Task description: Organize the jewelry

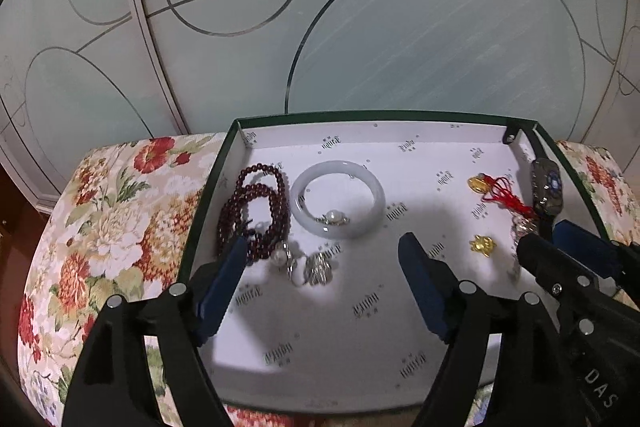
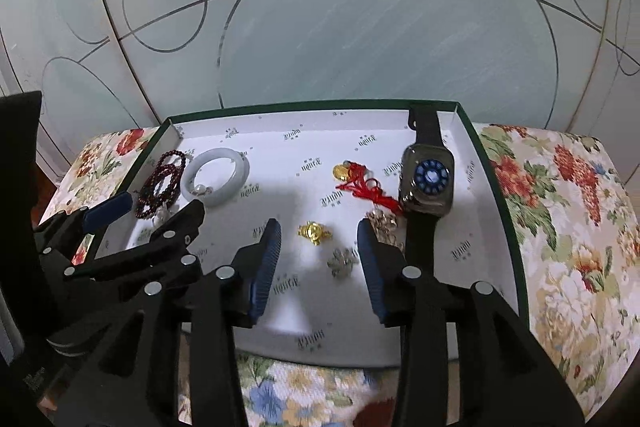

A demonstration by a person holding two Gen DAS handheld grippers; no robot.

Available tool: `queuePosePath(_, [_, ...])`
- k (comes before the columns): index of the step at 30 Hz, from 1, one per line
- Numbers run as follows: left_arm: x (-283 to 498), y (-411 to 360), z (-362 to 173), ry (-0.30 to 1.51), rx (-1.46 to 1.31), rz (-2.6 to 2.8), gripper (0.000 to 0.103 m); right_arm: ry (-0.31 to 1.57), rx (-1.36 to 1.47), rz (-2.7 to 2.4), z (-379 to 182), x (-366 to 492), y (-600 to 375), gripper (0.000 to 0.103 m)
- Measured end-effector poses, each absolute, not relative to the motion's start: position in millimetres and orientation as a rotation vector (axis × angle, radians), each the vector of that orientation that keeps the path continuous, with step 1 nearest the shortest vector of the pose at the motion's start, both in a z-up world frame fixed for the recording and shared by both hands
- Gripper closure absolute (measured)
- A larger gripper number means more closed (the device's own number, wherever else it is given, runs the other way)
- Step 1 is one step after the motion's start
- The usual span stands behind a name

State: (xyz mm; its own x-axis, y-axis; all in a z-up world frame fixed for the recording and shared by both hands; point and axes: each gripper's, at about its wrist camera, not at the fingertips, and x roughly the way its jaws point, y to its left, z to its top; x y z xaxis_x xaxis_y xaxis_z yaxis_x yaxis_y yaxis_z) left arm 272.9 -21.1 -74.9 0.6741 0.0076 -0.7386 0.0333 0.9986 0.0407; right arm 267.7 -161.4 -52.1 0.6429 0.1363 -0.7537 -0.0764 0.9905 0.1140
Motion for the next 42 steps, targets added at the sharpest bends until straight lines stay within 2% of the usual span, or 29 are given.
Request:
queuePosePath(4, [259.8,-20.9,-73.5,0.836,0.051,-0.032,0.023,0.855,0.075,0.116,-48.3,253.3,-163.5,0.062])
queuePosePath(8, [243.3,-20.2,-72.8,0.848,0.038,-0.047,0.022,0.848,0.087,0.104,-44.1,236.6,-167.7,0.055])
queuePosePath(14, [211.7,-21.1,-69.0,0.862,0.022,-0.065,0.022,0.842,0.115,0.103,-38.1,206.4,-170.8,0.054])
queuePosePath(19, [183.5,-17.0,-67.6,0.874,-0.008,-0.071,0.022,0.837,0.129,0.094,-33.8,175.6,-171.8,0.044])
queuePosePath(26, [139.9,-13.8,-62.1,0.876,-0.027,-0.067,0.022,0.835,0.134,0.081,-29.1,135.2,-171.7,0.042])
queuePosePath(32, [105.6,-13.1,-44.2,0.851,-0.038,-0.071,0.022,0.810,0.133,0.070,-15.6,98.2,-172.9,0.041])
queuePosePath(35, [89.3,-13.6,-32.8,0.829,-0.039,-0.070,0.022,0.786,0.137,0.068,-4.9,81.8,-175.1,0.034])
queuePosePath(42, [52.6,-14.4,-3.5,0.758,-0.032,-0.051,0.017,0.707,0.113,0.056,29.2,43.0,-178.1,0.032])
